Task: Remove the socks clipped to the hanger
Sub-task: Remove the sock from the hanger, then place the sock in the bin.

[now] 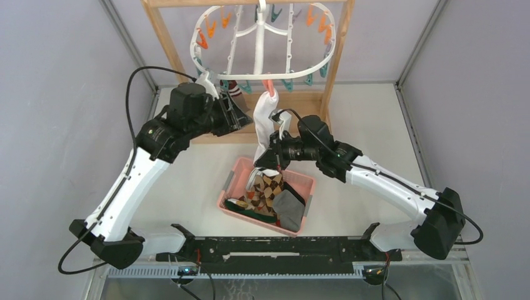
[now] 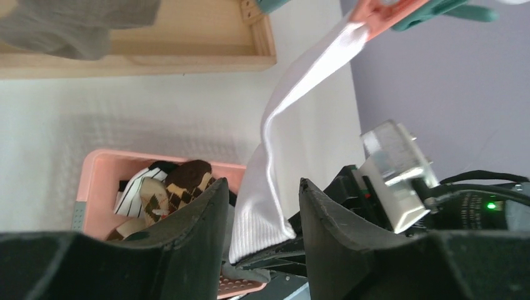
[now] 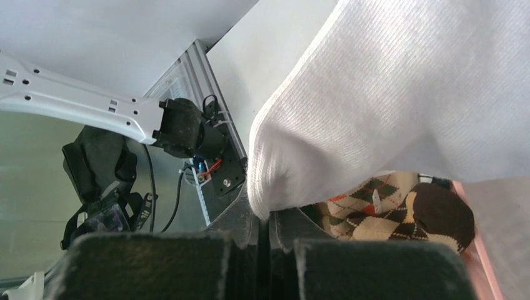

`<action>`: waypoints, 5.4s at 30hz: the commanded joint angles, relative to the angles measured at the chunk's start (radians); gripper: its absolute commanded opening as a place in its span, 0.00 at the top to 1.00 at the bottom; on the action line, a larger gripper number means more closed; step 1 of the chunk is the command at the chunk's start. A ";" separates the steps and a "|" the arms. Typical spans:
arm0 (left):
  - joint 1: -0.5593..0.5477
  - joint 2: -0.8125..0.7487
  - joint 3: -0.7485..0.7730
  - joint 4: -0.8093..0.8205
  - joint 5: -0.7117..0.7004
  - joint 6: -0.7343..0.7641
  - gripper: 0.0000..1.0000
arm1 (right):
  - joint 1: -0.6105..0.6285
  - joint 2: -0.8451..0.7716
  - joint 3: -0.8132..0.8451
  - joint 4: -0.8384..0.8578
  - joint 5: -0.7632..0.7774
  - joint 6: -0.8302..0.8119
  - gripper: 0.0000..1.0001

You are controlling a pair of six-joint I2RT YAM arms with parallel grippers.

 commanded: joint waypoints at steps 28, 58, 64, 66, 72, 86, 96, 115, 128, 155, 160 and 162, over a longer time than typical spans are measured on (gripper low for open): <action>-0.022 -0.007 0.033 0.297 -0.051 0.029 0.01 | 0.112 -0.120 0.007 -0.056 0.026 -0.035 1.00; -0.049 0.182 0.288 0.173 -0.156 0.131 0.22 | 0.168 -0.086 0.037 -0.137 0.084 -0.092 1.00; -0.050 0.193 0.299 0.152 -0.162 0.134 0.24 | 0.165 -0.081 0.039 -0.137 0.081 -0.096 1.00; -0.051 0.201 0.306 0.147 -0.166 0.135 0.24 | 0.166 -0.080 0.039 -0.135 0.081 -0.096 1.00; -0.051 0.240 0.364 0.105 -0.184 0.138 0.28 | 0.166 -0.077 0.039 -0.143 0.089 -0.102 1.00; -0.051 0.288 0.439 0.026 -0.207 0.151 0.35 | 0.165 -0.069 0.038 -0.161 0.095 -0.106 1.00; -0.051 0.309 0.476 0.003 -0.214 0.143 0.43 | 0.169 -0.069 0.038 -0.171 0.100 -0.105 1.00; -0.051 0.354 0.556 -0.068 -0.221 0.146 0.90 | 0.179 -0.071 0.037 -0.195 0.104 -0.104 1.00; -0.051 0.349 0.557 -0.075 -0.212 0.149 0.91 | 0.180 -0.114 -0.047 -0.222 0.098 -0.097 1.00; -0.051 0.241 0.375 -0.053 -0.184 0.180 0.28 | 0.192 0.057 -0.107 -0.478 0.248 -0.157 0.35; -0.052 0.216 0.335 -0.045 -0.192 0.178 0.25 | 0.191 0.035 -0.106 -0.496 0.290 -0.157 0.35; -0.051 0.205 0.320 -0.043 -0.196 0.177 0.24 | 0.183 0.012 -0.106 -0.503 0.311 -0.155 0.34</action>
